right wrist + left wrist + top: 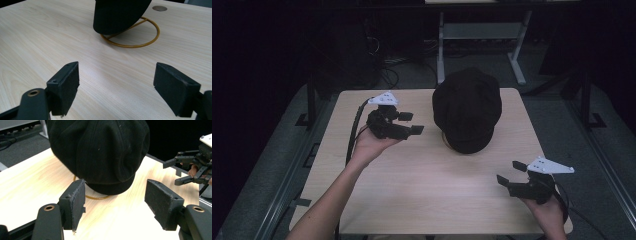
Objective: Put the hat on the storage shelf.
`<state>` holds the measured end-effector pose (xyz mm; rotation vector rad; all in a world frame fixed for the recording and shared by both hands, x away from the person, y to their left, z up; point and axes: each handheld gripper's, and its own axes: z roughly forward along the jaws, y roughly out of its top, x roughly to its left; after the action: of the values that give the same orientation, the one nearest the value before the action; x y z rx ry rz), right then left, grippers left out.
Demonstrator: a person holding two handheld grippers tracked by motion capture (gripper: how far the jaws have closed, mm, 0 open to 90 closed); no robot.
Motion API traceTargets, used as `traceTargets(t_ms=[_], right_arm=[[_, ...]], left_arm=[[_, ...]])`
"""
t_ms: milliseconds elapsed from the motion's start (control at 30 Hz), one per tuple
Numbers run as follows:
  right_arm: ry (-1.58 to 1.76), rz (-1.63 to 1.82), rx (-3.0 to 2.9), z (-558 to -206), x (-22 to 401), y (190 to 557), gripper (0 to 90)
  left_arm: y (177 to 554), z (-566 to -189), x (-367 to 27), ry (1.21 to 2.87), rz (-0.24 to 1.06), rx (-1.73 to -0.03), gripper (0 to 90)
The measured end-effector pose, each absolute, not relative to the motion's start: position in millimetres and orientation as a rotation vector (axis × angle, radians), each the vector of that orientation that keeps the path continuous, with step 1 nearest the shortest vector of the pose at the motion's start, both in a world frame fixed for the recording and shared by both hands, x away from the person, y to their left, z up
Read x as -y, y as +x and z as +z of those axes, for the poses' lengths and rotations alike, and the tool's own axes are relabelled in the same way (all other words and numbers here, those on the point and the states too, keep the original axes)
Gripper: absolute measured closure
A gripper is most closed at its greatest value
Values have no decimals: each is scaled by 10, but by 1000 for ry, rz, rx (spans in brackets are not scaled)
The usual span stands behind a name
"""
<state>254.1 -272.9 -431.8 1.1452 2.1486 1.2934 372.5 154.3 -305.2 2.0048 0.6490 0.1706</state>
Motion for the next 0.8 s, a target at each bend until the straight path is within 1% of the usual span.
traceTargets(t_ms=[300,800], right_arm=[[1146,1278,-2160,-4336,2711,2534,205],[1142,1261,-2160,-4336,2695,2523,208]], left_arm=[[3667,-3172,-1718,1987,169,-681,322],[3534,-3316,-1896,1986,186,-703,310]])
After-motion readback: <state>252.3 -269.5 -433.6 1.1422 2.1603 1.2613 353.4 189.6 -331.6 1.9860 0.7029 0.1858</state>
